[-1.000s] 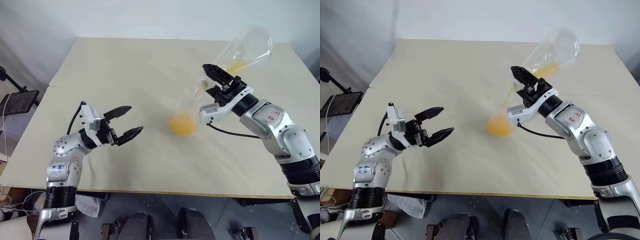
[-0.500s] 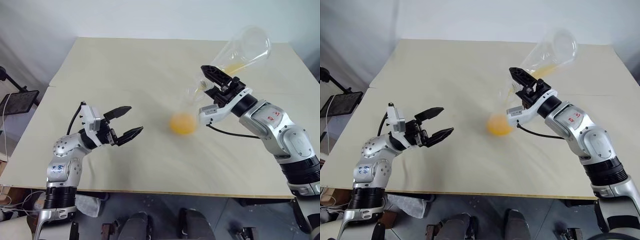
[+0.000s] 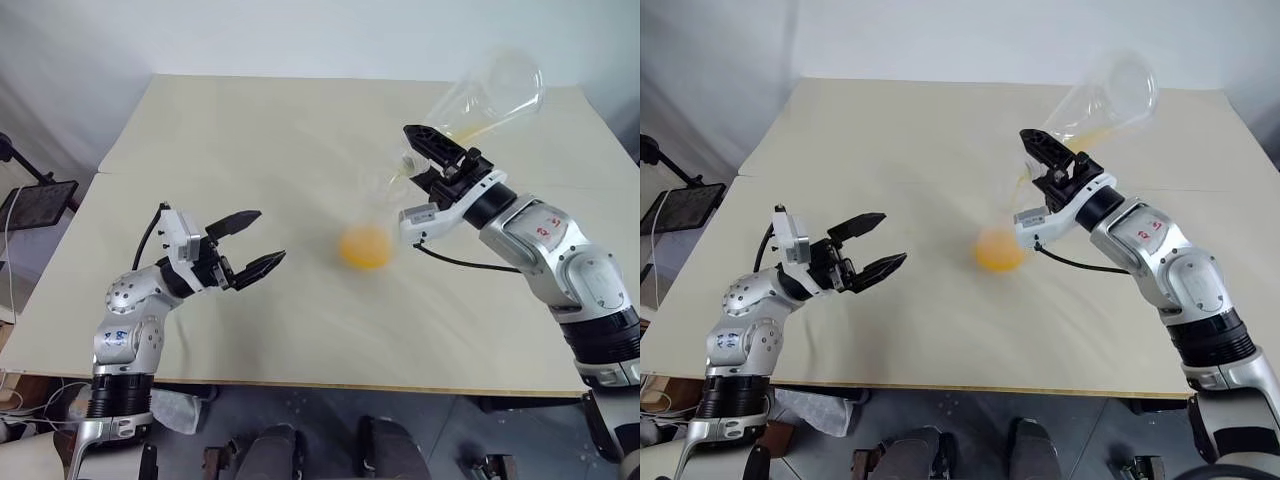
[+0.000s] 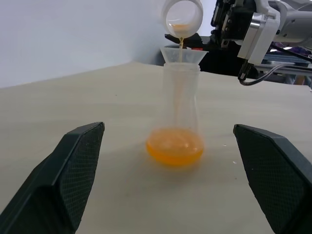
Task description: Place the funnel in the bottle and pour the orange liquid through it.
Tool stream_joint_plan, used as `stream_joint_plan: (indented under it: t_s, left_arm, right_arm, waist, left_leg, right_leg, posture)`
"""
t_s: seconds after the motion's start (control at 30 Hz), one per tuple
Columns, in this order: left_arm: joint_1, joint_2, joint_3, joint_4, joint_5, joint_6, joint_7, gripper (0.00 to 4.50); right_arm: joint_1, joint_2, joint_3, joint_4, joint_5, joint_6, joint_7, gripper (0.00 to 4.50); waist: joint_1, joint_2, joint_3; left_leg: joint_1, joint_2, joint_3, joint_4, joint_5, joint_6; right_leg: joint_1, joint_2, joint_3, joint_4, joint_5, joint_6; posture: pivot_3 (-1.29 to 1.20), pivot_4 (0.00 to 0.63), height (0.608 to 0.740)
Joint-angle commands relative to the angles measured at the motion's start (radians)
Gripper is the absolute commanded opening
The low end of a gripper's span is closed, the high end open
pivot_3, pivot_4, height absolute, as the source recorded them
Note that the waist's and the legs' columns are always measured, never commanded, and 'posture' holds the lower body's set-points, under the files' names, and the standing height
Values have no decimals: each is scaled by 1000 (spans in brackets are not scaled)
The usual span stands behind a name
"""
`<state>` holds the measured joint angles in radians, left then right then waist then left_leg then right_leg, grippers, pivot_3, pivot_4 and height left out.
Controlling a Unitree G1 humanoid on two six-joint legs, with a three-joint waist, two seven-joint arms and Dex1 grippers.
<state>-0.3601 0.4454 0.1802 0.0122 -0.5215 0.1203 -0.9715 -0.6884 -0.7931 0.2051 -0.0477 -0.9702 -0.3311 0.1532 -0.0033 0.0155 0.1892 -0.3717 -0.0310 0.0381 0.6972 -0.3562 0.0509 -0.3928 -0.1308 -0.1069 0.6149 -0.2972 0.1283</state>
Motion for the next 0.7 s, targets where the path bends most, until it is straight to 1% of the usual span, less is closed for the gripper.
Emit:
stream_joint_plan:
  t_s: [0.03, 0.4, 0.5, 0.7]
  left_arm:
    - [-5, -4, 11, -29, -19, -23, 3, 4500]
    - [-20, -1, 12, -11, -16, -33, -4, 4500]
    - [-14, -1, 14, -17, -18, -31, -2, 4500]
    - [0, 4, 17, -21, -22, -28, -10, 4500]
  right_arm:
    - [-10, -13, -27, -28, 3, -6, -22, 2807]
    - [-7, -14, -27, -32, -9, -9, -29, 2807]
    - [-5, -5, -31, -38, 12, -8, -23, 2807]
    - [23, 12, -57, -73, 117, -10, 12, 2807]
  waist:
    - [0, 0, 0]
    - [0, 0, 0]
    - [-1, 0, 0]
    - [1, 0, 0]
  left_leg:
    - [0, 0, 0, 0, 0, 0]
    - [0, 0, 0, 0, 0, 0]
    - [0, 0, 0, 0, 0, 0]
    - [0, 0, 0, 0, 0, 0]
  right_leg:
    - [0, 0, 0, 0, 0, 0]
    - [0, 0, 0, 0, 0, 0]
    - [0, 0, 0, -1, 0, 0]
    - [0, 0, 0, -1, 0, 0]
  posture:
    - [0, 150, 740]
    - [0, 150, 740]
    - [0, 150, 740]
    - [0, 150, 740]
